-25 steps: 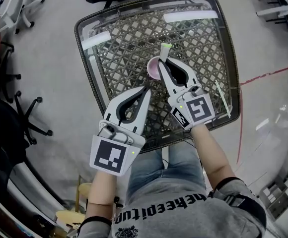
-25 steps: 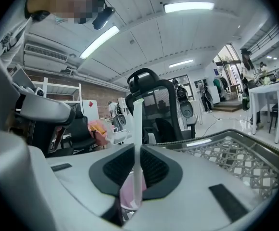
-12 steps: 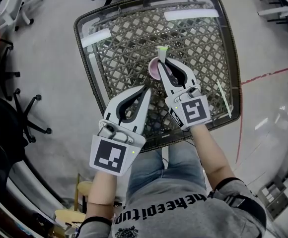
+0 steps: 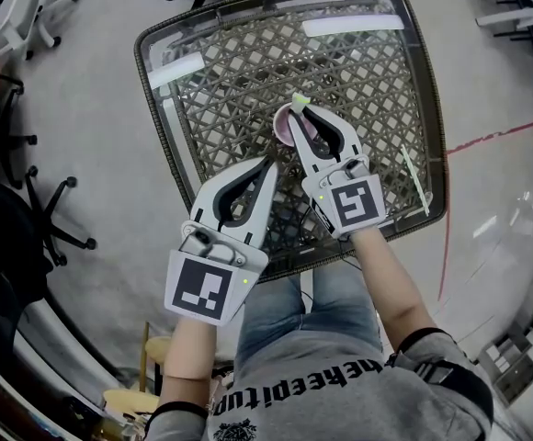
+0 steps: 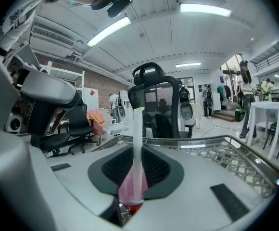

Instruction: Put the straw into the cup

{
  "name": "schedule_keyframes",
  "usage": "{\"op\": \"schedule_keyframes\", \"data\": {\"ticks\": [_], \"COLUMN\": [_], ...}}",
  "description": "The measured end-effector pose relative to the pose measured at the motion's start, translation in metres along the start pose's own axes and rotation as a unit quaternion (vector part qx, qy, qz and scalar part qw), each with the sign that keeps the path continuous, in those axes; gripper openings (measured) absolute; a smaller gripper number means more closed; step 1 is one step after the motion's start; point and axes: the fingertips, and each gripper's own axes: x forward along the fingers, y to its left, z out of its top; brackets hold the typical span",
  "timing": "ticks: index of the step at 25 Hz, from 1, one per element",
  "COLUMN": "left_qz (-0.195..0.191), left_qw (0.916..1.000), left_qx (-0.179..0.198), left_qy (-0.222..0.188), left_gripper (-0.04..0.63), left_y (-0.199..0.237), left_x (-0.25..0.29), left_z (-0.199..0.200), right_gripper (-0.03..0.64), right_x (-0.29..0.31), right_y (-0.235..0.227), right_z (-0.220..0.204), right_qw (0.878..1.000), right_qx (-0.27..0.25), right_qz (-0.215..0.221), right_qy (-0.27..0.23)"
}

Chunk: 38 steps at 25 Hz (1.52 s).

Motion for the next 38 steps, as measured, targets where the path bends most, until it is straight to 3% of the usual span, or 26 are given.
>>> {"op": "schedule_keyframes", "data": {"ticks": [32, 35, 38], "left_qz": [-0.005, -0.005, -0.002], "left_qw": [1.0000, 1.0000, 0.9999], "left_qx": [0.000, 0.003, 0.004], "left_qy": [-0.006, -0.007, -0.012], "left_gripper": [0.017, 0.017, 0.017], "left_y": [-0.021, -0.025, -0.030], "left_x": [-0.002, -0.003, -0.004], "left_z": [0.004, 0.006, 0.011], "right_gripper": [0.104, 0.078, 0.006], "right_x": [-0.028, -0.034, -0.041], "right_y": [-0.010, -0.003, 0.001], "right_z": [0.017, 0.021, 0.027], "right_qw": [1.000, 1.000, 1.000], "right_qx": [0.000, 0.000, -0.001], "right_qz": [-0.015, 0.000, 0.011], "right_qy": [-0.011, -0.009, -0.008]}}
